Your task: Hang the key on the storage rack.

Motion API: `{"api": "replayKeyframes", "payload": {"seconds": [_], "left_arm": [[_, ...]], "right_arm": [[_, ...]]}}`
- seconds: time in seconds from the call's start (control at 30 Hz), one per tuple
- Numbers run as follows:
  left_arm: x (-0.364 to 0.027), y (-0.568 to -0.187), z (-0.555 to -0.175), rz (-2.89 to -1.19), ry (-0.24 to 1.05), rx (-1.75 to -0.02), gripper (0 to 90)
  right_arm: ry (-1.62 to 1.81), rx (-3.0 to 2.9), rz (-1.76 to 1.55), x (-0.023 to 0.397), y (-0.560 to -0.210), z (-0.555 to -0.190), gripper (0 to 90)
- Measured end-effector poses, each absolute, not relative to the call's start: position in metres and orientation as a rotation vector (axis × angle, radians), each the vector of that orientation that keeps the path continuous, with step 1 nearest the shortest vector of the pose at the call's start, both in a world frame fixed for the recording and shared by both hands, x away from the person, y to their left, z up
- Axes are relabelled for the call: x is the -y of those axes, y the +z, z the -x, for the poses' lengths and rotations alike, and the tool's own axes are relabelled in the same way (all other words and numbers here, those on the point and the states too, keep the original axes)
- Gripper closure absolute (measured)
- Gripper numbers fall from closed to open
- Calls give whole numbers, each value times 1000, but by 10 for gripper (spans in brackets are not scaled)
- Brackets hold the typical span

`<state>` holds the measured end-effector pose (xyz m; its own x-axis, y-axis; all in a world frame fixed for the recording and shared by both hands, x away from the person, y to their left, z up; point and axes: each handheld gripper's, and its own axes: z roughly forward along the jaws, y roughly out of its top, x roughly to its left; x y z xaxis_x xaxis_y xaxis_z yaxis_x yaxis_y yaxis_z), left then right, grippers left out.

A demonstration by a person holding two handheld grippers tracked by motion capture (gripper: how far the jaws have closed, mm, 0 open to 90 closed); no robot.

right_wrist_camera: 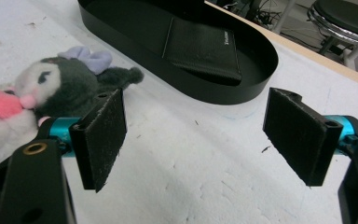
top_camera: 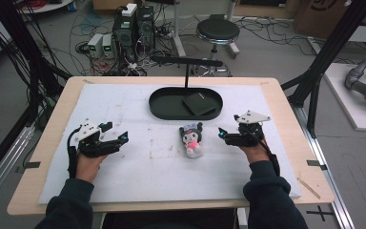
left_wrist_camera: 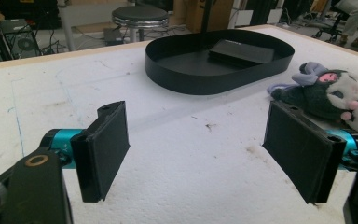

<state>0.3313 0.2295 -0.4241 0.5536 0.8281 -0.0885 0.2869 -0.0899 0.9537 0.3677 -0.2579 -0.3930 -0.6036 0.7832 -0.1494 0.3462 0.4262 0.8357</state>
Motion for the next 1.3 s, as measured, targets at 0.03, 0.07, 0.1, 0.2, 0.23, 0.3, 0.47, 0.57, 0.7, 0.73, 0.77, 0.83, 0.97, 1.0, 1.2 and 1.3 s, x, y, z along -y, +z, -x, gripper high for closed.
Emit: {"api": "replayKeyframes", "payload": {"seconds": [0.03,0.07,0.1,0.2,0.23,0.3,0.47,0.57,0.7,0.73,0.77,0.83,0.97,1.0,1.2,1.3], "left_arm": [[-230,-424,-332,-1653,594,-951,219],[-230,-424,-332,-1650,594,-953,219],[-230,-424,-331,-1651,596,-955,219],[-230,-424,-331,-1649,593,-956,222],[-230,-424,-331,-1649,594,-956,221],[-230,-423,-330,-1647,598,-957,222],[-232,-424,-331,-1650,601,-962,224],[-232,-424,-330,-1645,602,-965,226],[-232,-424,-331,-1653,599,-964,227],[-232,-424,-331,-1651,603,-962,229],[-231,-424,-331,-1656,604,-959,231],[-230,-424,-330,-1658,607,-957,233],[-230,-423,-328,-1667,610,-950,235],[-230,-423,-327,-1666,610,-949,235],[-233,-423,-327,-1658,613,-958,236],[-233,-423,-328,-1660,610,-957,237]], "right_arm": [[1090,-2154,-956,257,-393,-367,215],[1093,-2156,-957,256,-393,-367,215],[1091,-2161,-953,254,-394,-366,215],[1082,-2171,-939,249,-396,-363,215],[1078,-2174,-926,247,-397,-362,215],[1084,-2182,-926,243,-397,-360,215],[1110,-2201,-887,229,-395,-356,213],[1115,-2234,-853,214,-395,-351,213],[1131,-2264,-844,193,-399,-344,209],[1132,-2275,-855,186,-400,-343,208],[1130,-2284,-854,179,-402,-341,208],[1126,-2290,-838,165,-406,-339,208],[1022,-2302,-826,141,-418,-336,208],[984,-2303,-824,137,-421,-337,202],[915,-2288,-875,145,-426,-343,224],[897,-2302,-902,148,-429,-344,229]]}}
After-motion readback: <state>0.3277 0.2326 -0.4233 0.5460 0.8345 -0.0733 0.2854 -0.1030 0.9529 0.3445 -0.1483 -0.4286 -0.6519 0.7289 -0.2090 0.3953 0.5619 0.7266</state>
